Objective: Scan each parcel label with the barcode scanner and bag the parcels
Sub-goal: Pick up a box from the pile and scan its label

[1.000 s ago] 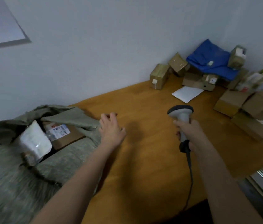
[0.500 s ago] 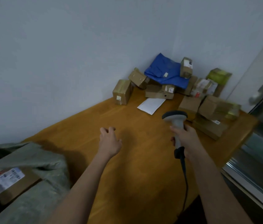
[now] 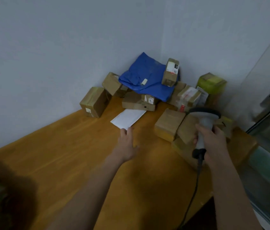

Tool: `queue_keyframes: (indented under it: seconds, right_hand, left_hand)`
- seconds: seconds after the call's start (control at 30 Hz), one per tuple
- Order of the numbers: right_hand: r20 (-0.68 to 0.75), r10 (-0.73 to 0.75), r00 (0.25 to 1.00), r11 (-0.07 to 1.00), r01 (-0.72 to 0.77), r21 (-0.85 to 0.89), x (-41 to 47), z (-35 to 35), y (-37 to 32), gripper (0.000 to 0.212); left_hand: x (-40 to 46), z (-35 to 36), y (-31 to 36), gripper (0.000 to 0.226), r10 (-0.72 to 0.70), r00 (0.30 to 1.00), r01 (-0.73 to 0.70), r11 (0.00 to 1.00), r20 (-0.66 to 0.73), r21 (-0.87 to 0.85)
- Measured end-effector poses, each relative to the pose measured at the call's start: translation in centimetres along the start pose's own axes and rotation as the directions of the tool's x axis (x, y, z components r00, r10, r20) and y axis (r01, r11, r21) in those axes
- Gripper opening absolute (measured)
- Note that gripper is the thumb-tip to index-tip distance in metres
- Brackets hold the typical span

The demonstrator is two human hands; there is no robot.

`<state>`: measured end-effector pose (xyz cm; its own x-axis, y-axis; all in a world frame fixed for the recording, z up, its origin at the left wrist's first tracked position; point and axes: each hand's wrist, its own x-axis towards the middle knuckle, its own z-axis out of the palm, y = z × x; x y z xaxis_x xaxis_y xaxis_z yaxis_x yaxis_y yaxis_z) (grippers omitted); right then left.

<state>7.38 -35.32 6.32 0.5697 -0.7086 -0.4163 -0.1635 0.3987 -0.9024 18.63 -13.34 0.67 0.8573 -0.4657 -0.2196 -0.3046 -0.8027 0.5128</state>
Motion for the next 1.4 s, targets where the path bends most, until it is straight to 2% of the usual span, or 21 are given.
queue_keyframes:
  seconds: [0.1,0.23,0.43,0.5,0.63,0.7,0.87,0.97,1.07,1.13,1.23,1.4]
  right_hand:
    - [-0.007,0.014,1.000,1.000,-0.013,0.006,4.9,-3.0,-2.3,0.029]
    - [-0.020,0.011,1.000,1.000,-0.012,-0.027,8.8,-6.9,-3.8,0.033]
    - [-0.012,0.064,0.998,0.997,-0.065,-0.030,12.2,-9.6,-4.7,0.032]
    - [-0.006,0.067,0.998,0.997,-0.067,-0.040,12.9,-9.9,-4.9,0.031]
    - [0.007,0.088,0.996,0.996,-0.088,-0.032,13.9,-9.6,-5.2,0.033]
    - [0.032,0.096,0.995,0.995,-0.095,-0.020,14.2,-9.1,-5.3,0.035]
    - [0.075,0.113,0.991,0.994,-0.113,-0.006,14.4,-6.5,-5.5,0.036]
    - [0.147,0.139,0.979,0.989,-0.144,0.022,13.5,-4.0,-5.6,0.038]
    - [0.246,0.166,0.955,0.983,-0.181,0.039,12.1,-1.2,-5.6,0.042]
    - [0.311,0.172,0.935,0.981,-0.191,0.032,10.7,0.9,-5.7,0.050]
    - [0.397,0.211,0.893,0.975,-0.223,-0.016,8.2,4.1,-5.5,0.060]
    - [0.456,0.245,0.855,0.966,-0.254,-0.044,4.7,8.1,-4.4,0.083]
  left_hand:
    - [4.5,2.7,6.8,0.081,0.066,0.996,-0.061,0.996,0.063,-0.064]
    - [8.9,6.6,14.0,0.110,0.096,0.979,-0.076,0.990,0.179,-0.117]
    - [14.2,9.9,18.6,0.129,0.051,0.965,-0.019,0.992,0.256,-0.124]
    - [15.0,10.4,18.7,0.122,0.039,0.963,0.007,0.986,0.268,-0.169]
    - [15.0,10.4,17.6,0.086,0.162,0.974,-0.146,0.984,0.157,-0.106]
    - [14.4,9.5,17.0,0.082,0.172,0.977,-0.153,0.977,0.128,-0.149]
    - [11.3,4.0,14.8,0.082,0.218,0.975,-0.223,0.953,-0.049,-0.205]
    - [8.5,0.3,13.0,0.083,0.280,0.935,-0.299,0.953,-0.216,-0.059]
    - [6.0,-2.3,10.6,0.089,0.414,0.838,-0.333,0.904,-0.355,0.269]
    - [4.4,-3.7,9.0,0.093,0.473,0.780,-0.279,0.850,-0.410,0.447]
    - [2.4,-5.2,6.6,0.093,0.548,0.710,-0.217,0.768,-0.442,0.602]
    - [-0.6,-7.0,2.9,0.086,0.706,0.590,-0.214,0.605,-0.392,0.767]
